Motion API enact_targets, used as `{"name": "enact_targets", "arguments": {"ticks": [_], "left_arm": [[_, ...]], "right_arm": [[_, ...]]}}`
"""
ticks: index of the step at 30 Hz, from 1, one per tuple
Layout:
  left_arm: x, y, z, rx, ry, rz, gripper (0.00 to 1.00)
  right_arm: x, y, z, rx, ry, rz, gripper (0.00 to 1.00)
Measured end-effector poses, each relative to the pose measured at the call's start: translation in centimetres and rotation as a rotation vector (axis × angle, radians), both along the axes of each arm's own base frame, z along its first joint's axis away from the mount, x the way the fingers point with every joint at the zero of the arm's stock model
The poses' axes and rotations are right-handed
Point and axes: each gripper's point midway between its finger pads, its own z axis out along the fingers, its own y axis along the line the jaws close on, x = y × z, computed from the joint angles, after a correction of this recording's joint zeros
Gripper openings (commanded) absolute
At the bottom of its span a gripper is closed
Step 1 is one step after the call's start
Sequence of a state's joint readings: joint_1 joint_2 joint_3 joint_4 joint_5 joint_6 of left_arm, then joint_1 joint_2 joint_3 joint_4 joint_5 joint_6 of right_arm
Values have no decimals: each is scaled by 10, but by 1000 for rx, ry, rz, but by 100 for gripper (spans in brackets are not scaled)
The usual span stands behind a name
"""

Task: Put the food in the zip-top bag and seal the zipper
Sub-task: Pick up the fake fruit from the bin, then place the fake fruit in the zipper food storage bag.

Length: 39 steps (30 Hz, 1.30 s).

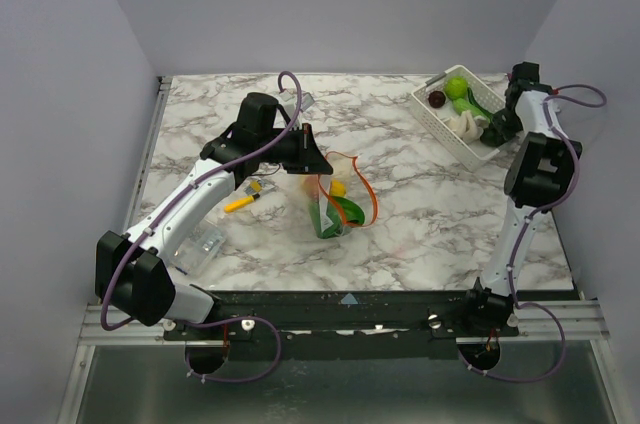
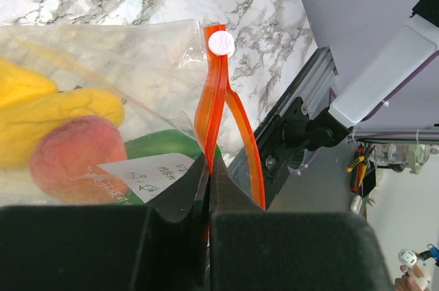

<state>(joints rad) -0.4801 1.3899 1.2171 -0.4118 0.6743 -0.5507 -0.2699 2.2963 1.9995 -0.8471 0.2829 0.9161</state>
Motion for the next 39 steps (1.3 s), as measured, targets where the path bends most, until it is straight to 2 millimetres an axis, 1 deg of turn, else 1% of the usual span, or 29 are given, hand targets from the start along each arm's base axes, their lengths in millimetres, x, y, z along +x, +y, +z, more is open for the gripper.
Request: {"name": "enact_targets", "arguments": {"ticks": [3,5,7,11,15,19,21,24,27,28,32,34,36,37,39], "left_arm": [[0,0,0,0,0,0,0],[0,0,0,0,0,0,0],[0,0,0,0,0,0,0],[0,0,0,0,0,0,0],[0,0,0,0,0,0,0],[0,0,0,0,0,0,0],[0,0,0,0,0,0,0],[0,0,0,0,0,0,0],[0,0,-1,2,2,0,0],[0,0,-1,2,2,0,0],[0,0,-2,4,0,-1,0],[1,0,-2,5,0,-1,0],[1,0,-2,6,-2,-1,0],[1,0,-2,7,-4,-1,0],[1,1,-3,10,-6,1,0]], "right_arm": [[-5,3,3,12,5,-4,0],[-6,4,10,13,-5,-7,0],[-6,4,23,8,-27,-9,0],[-6,4,57,-9,-91,-8,0],[-13,5,87,-29,-142,6,0],[-24,15,104,-28,-182,64,0],[-34,27,109,-12,-215,121,0],[-54,54,116,18,-283,229,0],[-67,90,133,21,-370,364,0],[-70,107,141,20,-407,422,0],[-85,185,176,45,-569,678,0],[-99,225,188,78,-633,812,0],[-117,260,195,119,-676,938,0],[-126,276,198,138,-695,1000,0],[-146,303,204,172,-725,1104,0]]}}
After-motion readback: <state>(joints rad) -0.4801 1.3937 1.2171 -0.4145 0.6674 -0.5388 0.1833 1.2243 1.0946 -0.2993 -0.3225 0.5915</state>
